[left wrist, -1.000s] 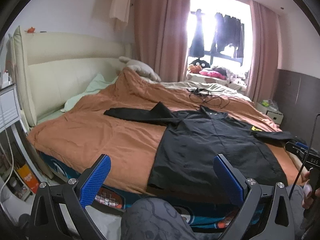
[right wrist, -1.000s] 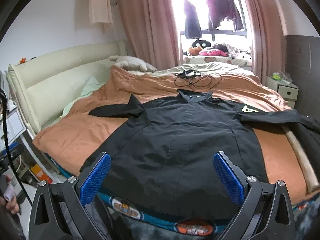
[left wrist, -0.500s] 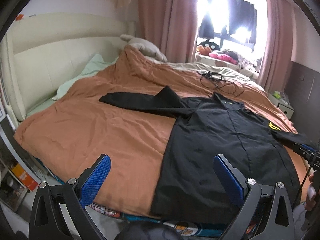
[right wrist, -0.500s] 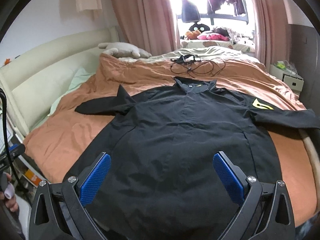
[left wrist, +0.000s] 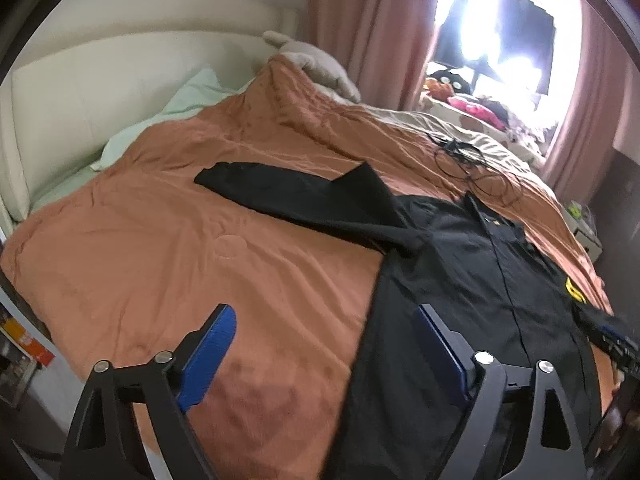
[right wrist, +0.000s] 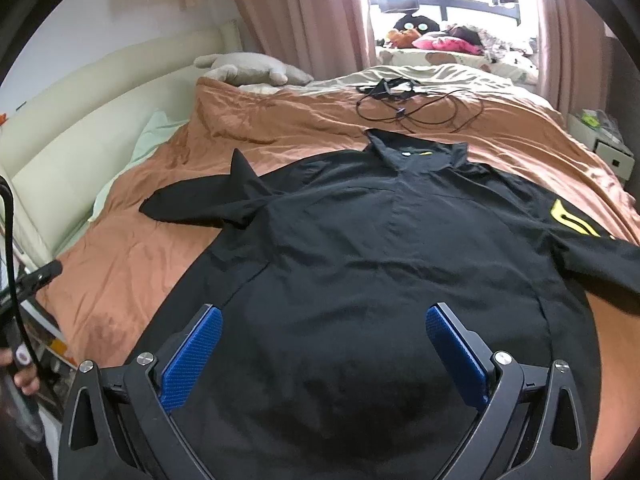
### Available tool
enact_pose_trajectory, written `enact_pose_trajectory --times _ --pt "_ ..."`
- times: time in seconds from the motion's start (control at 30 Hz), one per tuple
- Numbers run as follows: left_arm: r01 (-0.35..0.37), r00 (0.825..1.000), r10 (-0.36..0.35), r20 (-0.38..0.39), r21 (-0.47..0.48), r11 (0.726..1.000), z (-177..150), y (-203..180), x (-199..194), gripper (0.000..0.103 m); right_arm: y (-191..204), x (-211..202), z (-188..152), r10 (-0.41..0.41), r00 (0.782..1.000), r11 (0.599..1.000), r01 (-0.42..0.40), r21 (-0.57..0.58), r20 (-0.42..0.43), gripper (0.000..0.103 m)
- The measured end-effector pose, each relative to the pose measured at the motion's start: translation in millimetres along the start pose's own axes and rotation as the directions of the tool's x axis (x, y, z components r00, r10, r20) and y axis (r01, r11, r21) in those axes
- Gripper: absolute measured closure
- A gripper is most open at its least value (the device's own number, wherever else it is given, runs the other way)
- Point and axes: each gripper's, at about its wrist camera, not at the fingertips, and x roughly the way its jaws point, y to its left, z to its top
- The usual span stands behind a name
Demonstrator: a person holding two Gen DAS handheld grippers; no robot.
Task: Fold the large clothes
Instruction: 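Move both grippers toward the black shirt's sleeve and side panel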
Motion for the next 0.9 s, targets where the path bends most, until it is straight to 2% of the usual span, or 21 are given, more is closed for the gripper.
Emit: enact_pose_trajectory --times 0.23,0.37,0.5,0.57,0.63,0.73,0.9 --pt "-0.028 0.999 0.026 -0.032 -0.087 0.996 42.2 27.6 60.6 0.025 3.2 48.0 29.2 0.028 0.999 0.999 -0.029 -0.020 -0.046 0.015" --pt "-0.041 0.998 0.032 -0.062 -0.144 0.989 61.5 46.9 98.2 0.037 1.1 73.0 43.7 0.042 0.997 0.999 -0.043 -0.023 -0.063 0.023" --pt "-0.059 0.995 0.045 -0.085 -0.177 0.982 78.6 65.5 137.5 0.043 0.1 98.2 54.0 0.054 0.995 0.998 -0.055 -0.013 -0.079 0.025" --pt "-0.052 0.995 0.034 -0.098 -0.191 0.980 83.8 72.6 153.5 0.048 -1.7 110.5 57.5 0.058 0.994 0.998 -0.059 -0.003 -0.093 0.031" --pt "-0.055 0.993 0.031 -0.113 -0.212 0.976 90.1 81.7 173.0 0.049 -2.2 125.9 60.0 0.061 0.992 0.998 -0.060 0.011 -0.114 0.036" --pt "-0.049 0.991 0.014 -0.136 -0.255 0.966 98.3 97.5 201.6 0.056 -3.4 147.3 62.4 0.070 0.987 0.997 -0.067 0.031 -0.145 0.043" --pt "-0.036 0.987 -0.015 -0.159 -0.313 0.949 111.6 117.3 242.0 0.056 -4.0 180.5 64.4 0.083 0.979 0.995 -0.072 0.064 -0.184 0.055"
